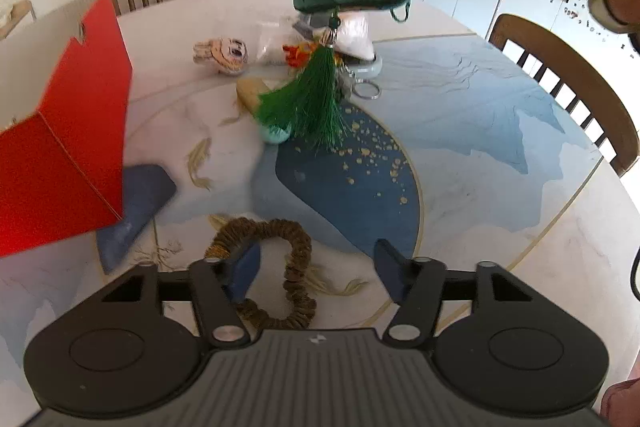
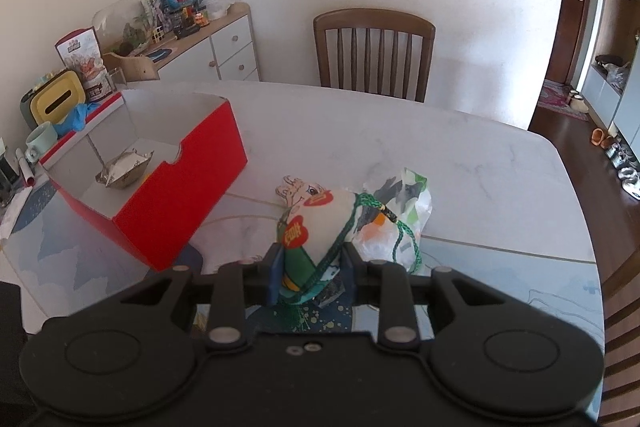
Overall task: Organize objects
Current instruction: 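Lift and carry the plush and scrunchie over the cardboard box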
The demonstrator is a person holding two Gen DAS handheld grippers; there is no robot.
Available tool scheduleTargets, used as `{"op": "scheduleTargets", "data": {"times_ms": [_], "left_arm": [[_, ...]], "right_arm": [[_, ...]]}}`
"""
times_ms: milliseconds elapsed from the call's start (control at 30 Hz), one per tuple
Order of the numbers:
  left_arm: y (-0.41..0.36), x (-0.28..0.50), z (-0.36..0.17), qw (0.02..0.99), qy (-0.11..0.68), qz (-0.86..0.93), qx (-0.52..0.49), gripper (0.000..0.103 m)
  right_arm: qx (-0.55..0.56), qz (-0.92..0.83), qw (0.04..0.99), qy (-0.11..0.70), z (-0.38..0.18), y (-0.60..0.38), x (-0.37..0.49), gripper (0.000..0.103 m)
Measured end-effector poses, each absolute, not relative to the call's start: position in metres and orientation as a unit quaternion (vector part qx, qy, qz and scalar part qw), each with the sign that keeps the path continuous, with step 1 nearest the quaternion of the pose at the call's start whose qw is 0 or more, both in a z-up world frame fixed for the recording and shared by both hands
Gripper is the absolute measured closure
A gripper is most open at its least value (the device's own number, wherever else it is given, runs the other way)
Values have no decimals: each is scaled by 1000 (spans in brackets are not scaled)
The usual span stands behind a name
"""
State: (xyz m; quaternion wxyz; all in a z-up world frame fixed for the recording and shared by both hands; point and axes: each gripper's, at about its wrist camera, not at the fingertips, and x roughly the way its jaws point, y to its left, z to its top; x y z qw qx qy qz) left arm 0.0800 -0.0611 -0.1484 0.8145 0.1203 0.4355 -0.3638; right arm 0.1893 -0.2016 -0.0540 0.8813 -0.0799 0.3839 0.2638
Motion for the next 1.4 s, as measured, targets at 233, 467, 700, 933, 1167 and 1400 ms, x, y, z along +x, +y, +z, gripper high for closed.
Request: {"op": "scheduleTargets", "data": {"times_ms": [233, 467, 700, 933, 1167, 1400], "left_arm": [[-68, 81, -152, 823, 435, -338, 140, 72], [-63, 85, -150, 830, 432, -329, 129, 94], [-40, 95, -131, 839, 423, -332, 79, 95], [-5, 110, -98, 848, 402, -344, 30, 95], [25, 127, -60, 854, 375, -360, 2, 95], [62, 155, -20, 873, 334, -355, 10, 95]], "right_arm": [[-85, 277, 876, 385, -57, -204, 191, 74], [-90, 281, 875, 384, -58, -204, 193, 74], [-87, 279, 877, 381, -53, -203, 191, 74], [-86, 279, 882, 370, -38, -196, 181, 75], [-85, 290, 884, 357, -18, -180, 171, 75], [-86, 305, 888, 334, 3, -146, 167, 75]]}}
